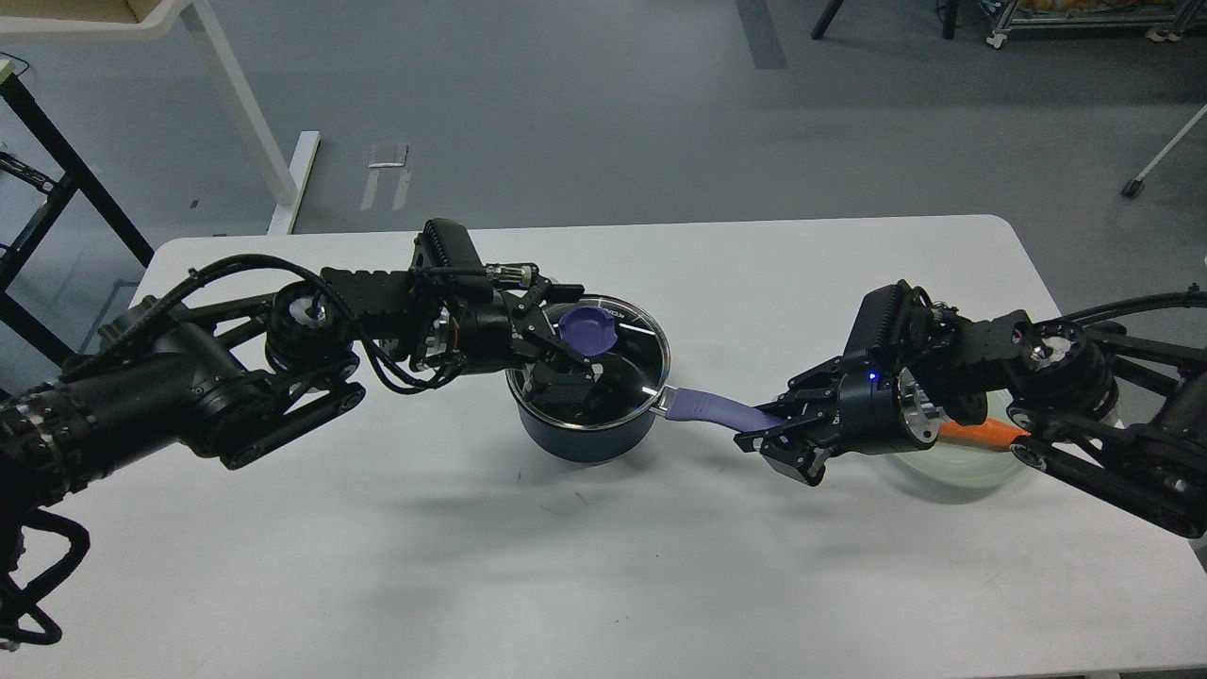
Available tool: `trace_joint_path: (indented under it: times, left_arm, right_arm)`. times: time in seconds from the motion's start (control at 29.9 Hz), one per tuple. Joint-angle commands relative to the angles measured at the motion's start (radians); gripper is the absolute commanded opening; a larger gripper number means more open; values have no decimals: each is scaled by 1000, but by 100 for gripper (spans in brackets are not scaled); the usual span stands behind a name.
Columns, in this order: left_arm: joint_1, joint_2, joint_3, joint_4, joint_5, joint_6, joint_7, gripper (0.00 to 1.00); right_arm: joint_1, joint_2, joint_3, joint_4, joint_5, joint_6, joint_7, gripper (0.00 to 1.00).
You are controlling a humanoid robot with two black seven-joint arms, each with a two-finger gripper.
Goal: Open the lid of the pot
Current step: 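Reach the left gripper over the pot to the purple lid knob, then close the left gripper on the purple lid knob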
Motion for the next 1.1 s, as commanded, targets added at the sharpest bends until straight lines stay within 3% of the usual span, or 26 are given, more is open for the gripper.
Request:
trace_joint_path:
  times: [0.0,0.27,0.4,0.53,0.6,0.63,0.9,1.07]
  left_arm:
    - [0,-15,2,25,-1,0,0,99]
    - [19,-22,25,37,0,5,0,99]
    - [20,-24,28,38,-1,22,0,93]
    - [20,-26,29,46,-1,48,0,63]
    - [20,-26,29,48,-1,61,0,44]
    - [19,-24,31,48,-1,64,0,41]
    - [0,-7,26,35,-9,66,0,41]
    - [-46,103,25,-15,-18,68,0,42]
  right_arm:
    - [0,0,1,0,0,0,0,24]
    - [0,0,1,1,0,0,0,24]
    - [-3,0,3,1,0,0,0,24]
    - [-3,0,3,1,0,0,0,24]
    - [-3,0,4,3,0,0,0,24]
    - [-3,0,4,3,0,0,0,24]
    - [-3,-3,4,6,0,0,0,24]
    - [-3,-6,6,6,0,0,0,24]
